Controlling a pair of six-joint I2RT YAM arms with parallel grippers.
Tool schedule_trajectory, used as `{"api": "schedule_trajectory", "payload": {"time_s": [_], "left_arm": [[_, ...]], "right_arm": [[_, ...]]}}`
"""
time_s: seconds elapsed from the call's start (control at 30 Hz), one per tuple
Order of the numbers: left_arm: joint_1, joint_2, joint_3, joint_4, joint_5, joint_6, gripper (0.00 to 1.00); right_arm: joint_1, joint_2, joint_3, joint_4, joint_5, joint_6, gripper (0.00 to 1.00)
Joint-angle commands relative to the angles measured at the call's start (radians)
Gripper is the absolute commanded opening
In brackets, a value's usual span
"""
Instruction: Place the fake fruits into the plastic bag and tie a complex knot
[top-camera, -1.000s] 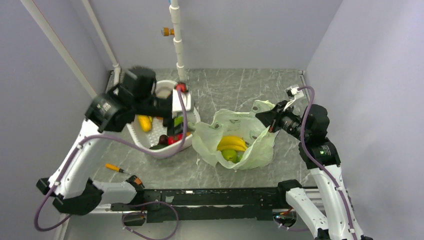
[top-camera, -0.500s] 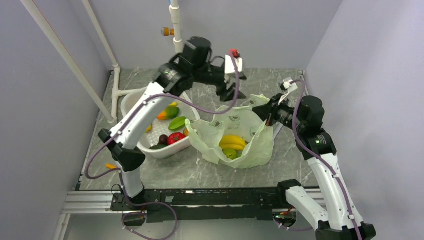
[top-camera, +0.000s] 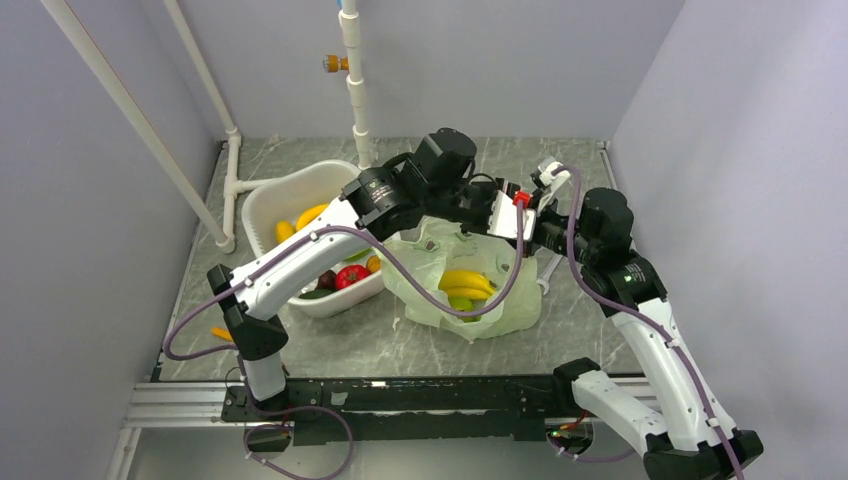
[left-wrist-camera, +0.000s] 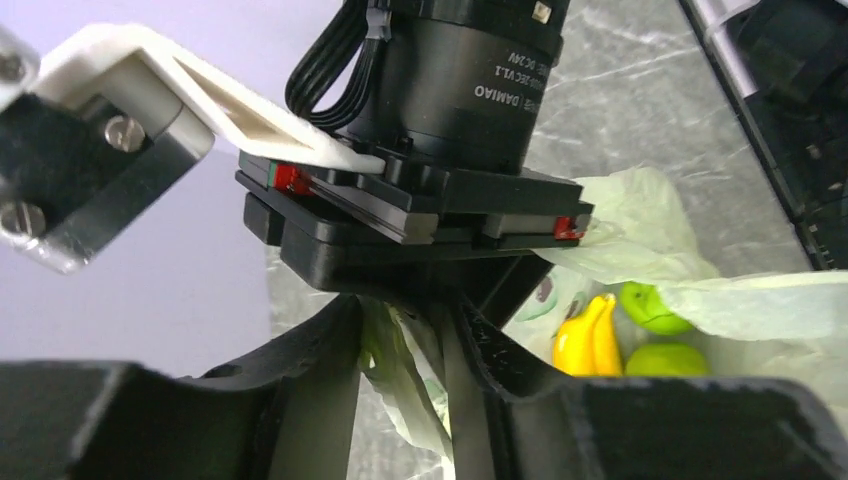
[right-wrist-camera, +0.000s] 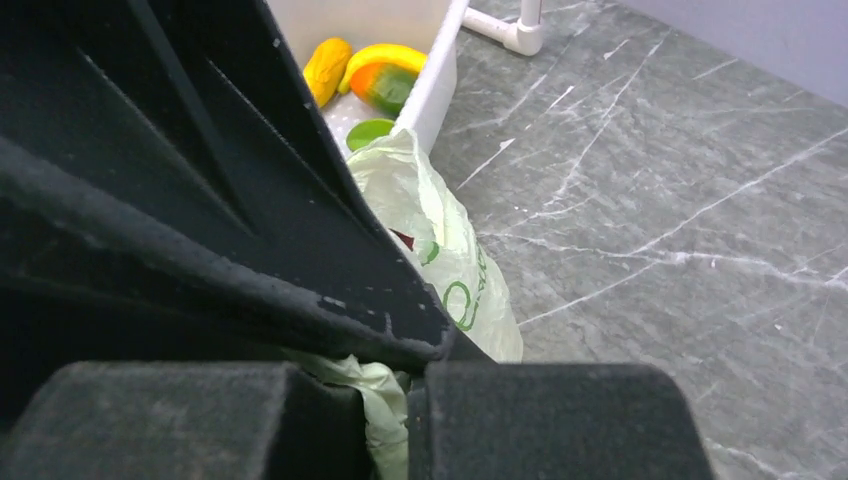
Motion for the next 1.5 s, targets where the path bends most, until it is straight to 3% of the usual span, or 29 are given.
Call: {"api": "schedule_trajectory", "payload": {"time_s": [0.0,0.13,0.37,0.5,0.63,0.67,0.87,1.13,1.47], "left_arm": [[-0.02,-0.037,-0.013,0.015,-0.112,0.102,0.29],[-0.011,-0.069,-0.061,0.009,-0.15,0.14,0.01],[0.064,-0.175,-0.168,0.051,-0.027,0.11,0.0],[0.095,-0.218,-0.202,0.077,0.092,0.087,0.0],[0.096,-0.216,-0.204,0.086,0.11,0.073,0.38],[0.095,-0.205,-0.188,0.08,0.099,0.07,0.4],[0.091,-0.147,-0.099,0.028,0.017,0.112,0.36],[0.051,-0.16,-0.113,-0.017,0.083,0.16,0.56],[0.022,-0.196,-0.133,-0.169,0.046,0.21,0.55]], "right_arm": [[0.04,-0.016,0.023,0.009,0.009,-0.066,0.07],[0.043,-0.031,0.036,-0.041,0.006,-0.111,0.13],[0.045,-0.096,0.03,-0.134,0.004,-0.176,0.19],[0.044,-0.116,0.0,-0.109,-0.001,-0.182,0.01],[0.044,-0.112,-0.007,-0.082,-0.036,-0.187,0.0],[0.044,-0.112,-0.006,-0.079,-0.047,-0.188,0.0],[0.044,-0.123,-0.017,-0.073,-0.062,-0.192,0.0],[0.044,-0.086,-0.004,-0.064,-0.033,-0.145,0.0],[0.044,-0.086,0.003,-0.091,0.001,-0.159,0.0]]}}
